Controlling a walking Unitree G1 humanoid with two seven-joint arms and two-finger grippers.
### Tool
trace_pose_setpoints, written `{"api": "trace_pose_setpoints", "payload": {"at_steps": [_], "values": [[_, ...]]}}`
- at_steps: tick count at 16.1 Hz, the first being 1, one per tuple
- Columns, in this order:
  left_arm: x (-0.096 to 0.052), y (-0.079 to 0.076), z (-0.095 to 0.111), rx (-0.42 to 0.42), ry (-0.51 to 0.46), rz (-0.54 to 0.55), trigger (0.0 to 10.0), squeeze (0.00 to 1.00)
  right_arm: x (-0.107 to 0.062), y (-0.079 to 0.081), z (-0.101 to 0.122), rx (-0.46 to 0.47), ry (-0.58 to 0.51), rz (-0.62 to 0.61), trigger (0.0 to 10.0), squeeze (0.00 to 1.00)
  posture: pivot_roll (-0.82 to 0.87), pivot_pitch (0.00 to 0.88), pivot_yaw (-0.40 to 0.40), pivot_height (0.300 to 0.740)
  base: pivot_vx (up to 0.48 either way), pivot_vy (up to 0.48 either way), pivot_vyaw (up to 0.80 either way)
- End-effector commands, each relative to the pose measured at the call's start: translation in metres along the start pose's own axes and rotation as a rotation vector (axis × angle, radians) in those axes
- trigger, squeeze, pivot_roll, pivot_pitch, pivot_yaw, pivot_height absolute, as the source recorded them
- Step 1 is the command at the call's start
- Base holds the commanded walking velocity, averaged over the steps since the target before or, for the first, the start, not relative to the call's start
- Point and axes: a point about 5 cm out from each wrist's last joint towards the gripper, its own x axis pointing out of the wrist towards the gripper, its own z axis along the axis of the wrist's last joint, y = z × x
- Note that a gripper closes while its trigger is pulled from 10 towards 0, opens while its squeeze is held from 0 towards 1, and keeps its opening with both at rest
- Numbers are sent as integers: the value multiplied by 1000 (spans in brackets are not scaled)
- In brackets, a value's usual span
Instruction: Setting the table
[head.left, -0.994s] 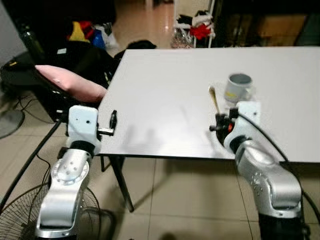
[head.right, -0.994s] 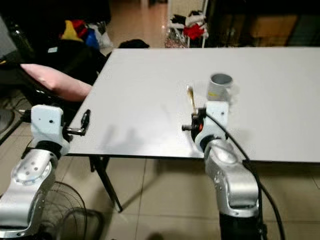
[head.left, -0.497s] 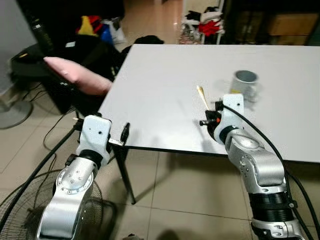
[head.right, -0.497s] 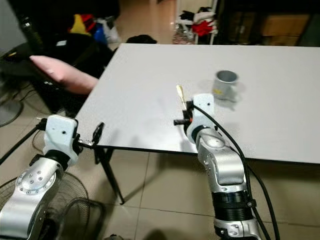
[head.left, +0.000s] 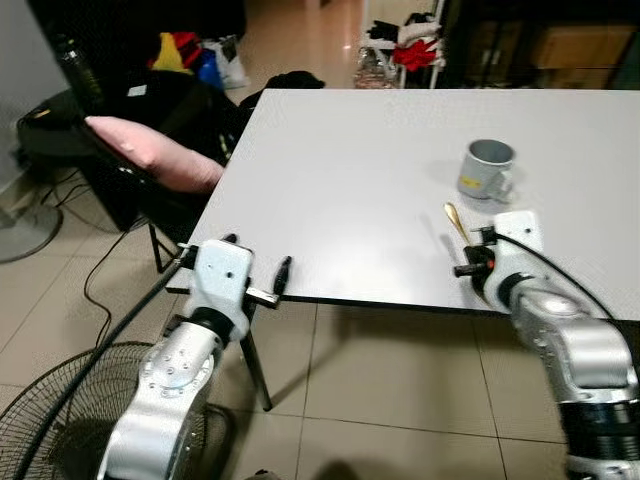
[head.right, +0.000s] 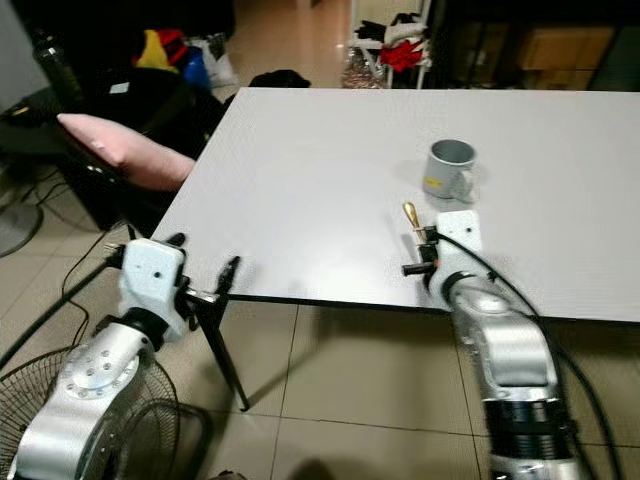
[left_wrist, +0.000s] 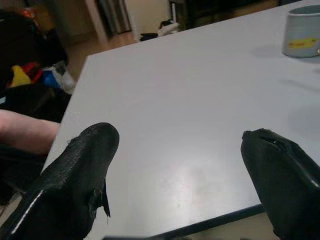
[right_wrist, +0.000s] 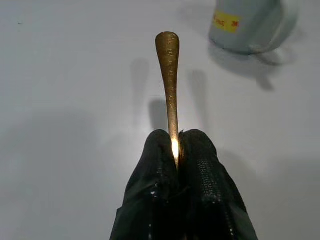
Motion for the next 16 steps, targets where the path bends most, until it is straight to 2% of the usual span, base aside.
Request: {"api": "trace_pose_setpoints", "payload": {"at_steps": [1,2,4,5,8,10,12,14,16], "values": [[-1,0,1,5,1,-12,10000,0,1,-7,11,5,-49,2,10000,0,-152,0,91,740,0,0,0],[-1,-1,1,5,1,-15,10000,0,2,-9,15,17,-58,13,10000,0,-160,0,93,740,0,0,0],[-2,0,0,7,8,-15,10000,0,5,-5,22,45,-59,59,10000,0,-159,0,91,740,0,0,0],[-3,1,-1,11,11,-14,10000,0,8,-4,20,49,-40,48,10000,0,-154,0,87,740,0,0,0],[-4,3,0,17,13,-18,10000,0,14,-14,12,45,-11,0,10000,0,-151,0,94,740,0,0,0],[-5,0,0,15,11,-56,10000,0,16,-31,6,33,29,-34,10000,0,-154,0,102,740,0,0,0],[-3,-4,2,17,3,-102,10000,0,17,-40,3,55,17,-44,10000,0,-157,0,107,740,0,0,0],[1,-11,8,-22,-18,-174,10000,0,20,-56,-2,57,23,-65,10000,0,-161,0,114,740,0,0,0],[0,-21,11,-57,-31,-276,10000,0,25,-63,1,75,7,-31,10000,0,-166,0,124,740,0,0,0]]}}
